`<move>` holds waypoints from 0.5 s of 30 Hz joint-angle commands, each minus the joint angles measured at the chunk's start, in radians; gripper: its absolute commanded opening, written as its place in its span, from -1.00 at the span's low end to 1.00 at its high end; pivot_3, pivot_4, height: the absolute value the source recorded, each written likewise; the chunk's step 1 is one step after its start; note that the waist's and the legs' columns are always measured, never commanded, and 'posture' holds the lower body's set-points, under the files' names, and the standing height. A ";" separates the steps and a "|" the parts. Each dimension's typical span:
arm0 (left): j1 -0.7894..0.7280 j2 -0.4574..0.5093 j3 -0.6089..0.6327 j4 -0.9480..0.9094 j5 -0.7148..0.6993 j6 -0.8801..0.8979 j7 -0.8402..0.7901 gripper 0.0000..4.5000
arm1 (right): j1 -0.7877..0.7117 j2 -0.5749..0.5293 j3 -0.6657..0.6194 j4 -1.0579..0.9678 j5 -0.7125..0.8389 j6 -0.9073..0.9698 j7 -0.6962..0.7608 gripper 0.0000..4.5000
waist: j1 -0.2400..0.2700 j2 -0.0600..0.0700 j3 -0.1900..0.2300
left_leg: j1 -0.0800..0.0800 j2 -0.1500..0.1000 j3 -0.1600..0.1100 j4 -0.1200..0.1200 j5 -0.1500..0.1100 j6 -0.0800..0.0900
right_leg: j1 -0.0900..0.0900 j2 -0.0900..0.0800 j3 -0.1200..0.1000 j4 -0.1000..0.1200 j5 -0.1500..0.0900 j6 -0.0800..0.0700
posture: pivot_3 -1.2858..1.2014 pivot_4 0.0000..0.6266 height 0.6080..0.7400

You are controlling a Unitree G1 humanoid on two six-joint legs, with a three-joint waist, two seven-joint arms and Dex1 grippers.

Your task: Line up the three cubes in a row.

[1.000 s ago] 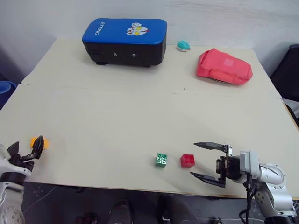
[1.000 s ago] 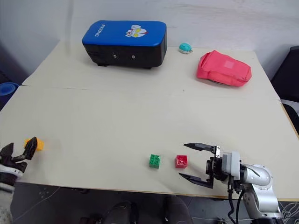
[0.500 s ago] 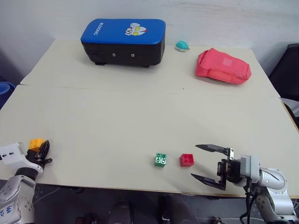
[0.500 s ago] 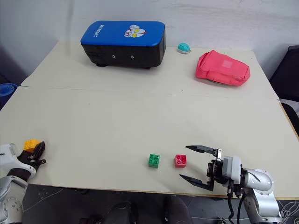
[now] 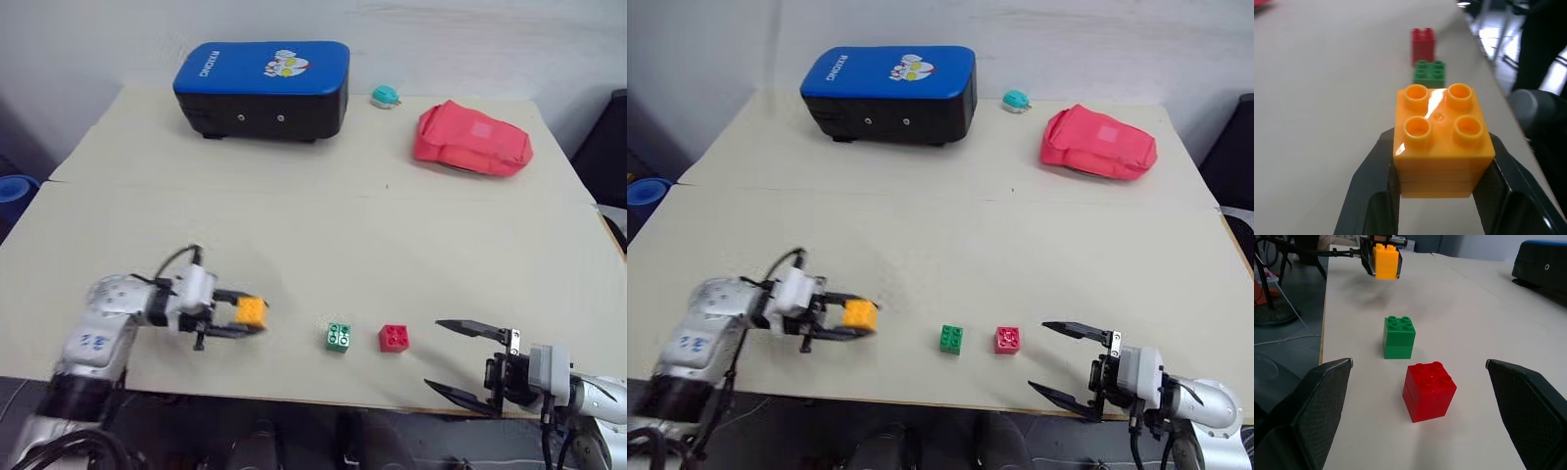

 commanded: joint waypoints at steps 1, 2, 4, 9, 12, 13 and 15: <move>-0.086 -0.049 -0.054 0.138 0.042 -0.095 -0.093 -0.32 | 0.054 -0.012 -0.043 -0.074 0.029 0.004 -0.015 1.00 | 0.000 -0.001 0.001 | 0.000 0.000 0.000 0.001 0.000 0.000 | 0.000 0.000 0.000 0.001 0.000 0.000 | 0.03 -0.52 1.00; -0.109 -0.069 -0.068 0.175 0.049 -0.109 -0.097 -0.32 | 0.070 -0.013 -0.049 -0.089 0.031 0.007 -0.021 1.00 | 0.001 -0.002 0.001 | 0.000 0.000 -0.001 0.001 0.000 0.002 | 0.000 0.000 0.000 0.002 0.000 0.000 | 0.03 -0.52 1.00; -0.132 -0.085 -0.080 0.217 0.054 -0.128 -0.098 -0.32 | 0.086 -0.014 -0.054 -0.103 0.034 0.012 -0.027 1.00 | 0.001 -0.002 0.001 | 0.000 -0.001 -0.001 0.002 -0.001 0.004 | 0.000 -0.001 0.001 0.002 0.001 0.001 | 0.03 -0.52 1.00; -0.124 -0.098 -0.120 0.282 0.076 -0.172 -0.107 -0.32 | 0.146 -0.005 -0.076 -0.146 0.029 0.006 -0.043 1.00 | -0.008 -0.003 0.001 | 0.000 -0.001 -0.001 0.002 -0.001 0.005 | 0.001 -0.002 0.001 0.002 0.001 0.002 | 0.03 -0.52 1.00; -0.106 -0.093 -0.132 0.281 0.084 -0.178 -0.085 -0.32 | 0.152 0.000 -0.067 -0.157 0.021 0.002 -0.056 1.00 | -0.008 -0.003 0.002 | 0.000 -0.001 -0.001 0.002 -0.001 0.004 | 0.001 -0.002 0.001 0.002 0.001 0.002 | 0.03 -0.52 1.00; -0.099 -0.092 -0.133 0.280 0.085 -0.181 -0.078 -0.32 | 0.152 0.002 -0.065 -0.159 0.020 0.001 -0.062 1.00 | -0.008 -0.003 0.002 | 0.000 -0.001 -0.001 0.002 -0.001 0.004 | 0.001 -0.002 0.001 0.002 0.001 0.002 | 0.03 -0.52 1.00; -0.088 -0.091 -0.135 0.277 0.088 -0.184 -0.072 -0.32 | 0.149 0.003 -0.064 -0.158 0.017 -0.001 -0.070 1.00 | -0.008 -0.003 0.002 | 0.000 -0.001 -0.001 0.002 -0.001 0.005 | 0.001 -0.003 0.001 0.002 0.001 0.002 | 0.03 -0.52 1.00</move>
